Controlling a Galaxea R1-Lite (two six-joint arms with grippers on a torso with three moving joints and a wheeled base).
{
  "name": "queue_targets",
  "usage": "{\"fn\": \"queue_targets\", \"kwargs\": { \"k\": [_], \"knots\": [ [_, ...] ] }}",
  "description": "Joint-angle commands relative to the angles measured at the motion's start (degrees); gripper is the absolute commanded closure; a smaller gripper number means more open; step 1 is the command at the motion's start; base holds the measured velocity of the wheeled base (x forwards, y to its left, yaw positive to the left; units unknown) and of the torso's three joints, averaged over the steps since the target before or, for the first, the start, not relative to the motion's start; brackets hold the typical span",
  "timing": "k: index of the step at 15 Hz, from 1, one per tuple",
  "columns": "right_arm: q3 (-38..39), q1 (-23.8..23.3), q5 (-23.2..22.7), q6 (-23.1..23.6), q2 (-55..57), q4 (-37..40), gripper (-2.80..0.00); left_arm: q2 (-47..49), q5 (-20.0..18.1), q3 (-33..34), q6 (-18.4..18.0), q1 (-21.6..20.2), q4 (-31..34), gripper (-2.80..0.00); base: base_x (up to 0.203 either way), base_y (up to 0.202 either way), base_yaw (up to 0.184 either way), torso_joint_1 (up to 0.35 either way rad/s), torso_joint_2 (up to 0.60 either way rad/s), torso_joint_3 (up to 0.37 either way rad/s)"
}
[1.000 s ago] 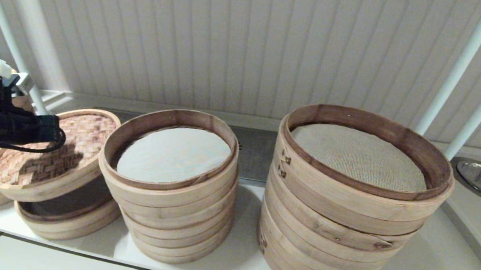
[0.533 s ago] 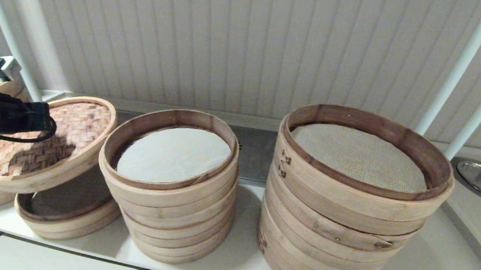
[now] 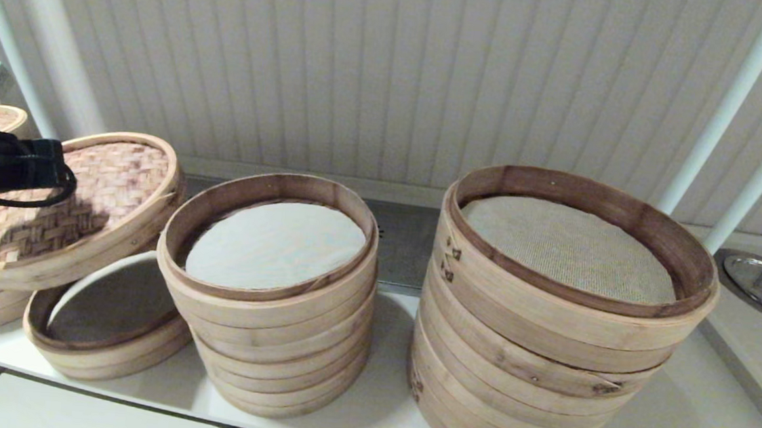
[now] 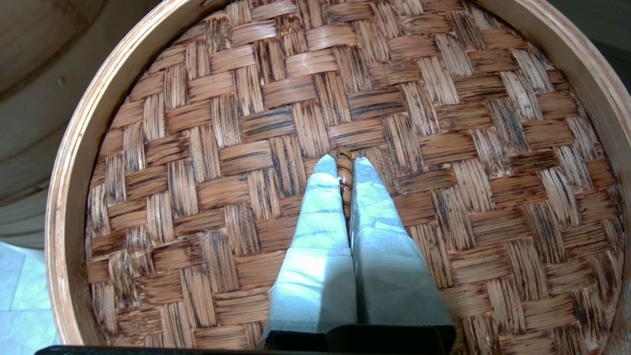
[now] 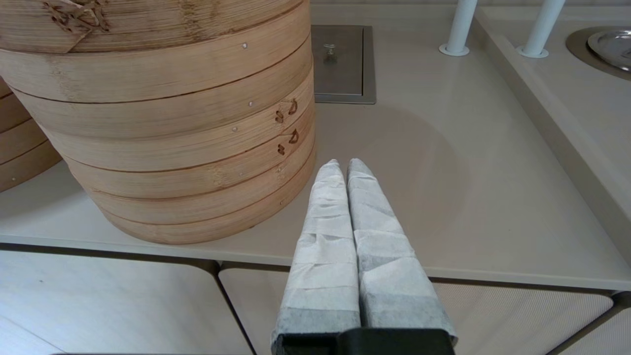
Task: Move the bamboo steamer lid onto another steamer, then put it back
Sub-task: Put the steamer
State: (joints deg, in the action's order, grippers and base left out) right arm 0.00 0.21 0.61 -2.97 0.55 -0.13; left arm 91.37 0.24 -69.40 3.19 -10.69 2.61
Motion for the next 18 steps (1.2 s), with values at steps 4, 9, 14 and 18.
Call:
{"fn": "queue_targets", "kwargs": {
  "k": [4, 9, 14, 18],
  "knots": [
    [0.09, -0.01, 0.0, -0.01, 0.05, -0.04, 0.0, -1.31, 0.02, -3.25, -0.03, -0.03, 3.33, 0.0, 0.0, 0.0, 0.0, 0.0, 0.0, 0.0],
    [0.09, -0.03, 0.0, -0.01, 0.06, -0.04, 0.0, -2.23, 0.02, -7.14, -1.08, -0.03, 6.94, 0.0, 0.0, 0.0, 0.0, 0.0, 0.0, 0.0],
    [0.09, -0.02, 0.0, -0.01, 0.07, -0.03, 0.0, -3.39, -0.24, -9.88, -0.83, 1.37, 12.07, 0.0, 0.0, 0.0, 0.0, 0.0, 0.0, 0.0],
    [0.09, 0.06, 0.0, -0.01, 0.07, -0.04, 0.0, -3.52, -0.24, -10.67, -0.82, 1.77, 12.33, 0.0, 0.0, 0.0, 0.0, 0.0, 0.0, 0.0]
  ]
}}
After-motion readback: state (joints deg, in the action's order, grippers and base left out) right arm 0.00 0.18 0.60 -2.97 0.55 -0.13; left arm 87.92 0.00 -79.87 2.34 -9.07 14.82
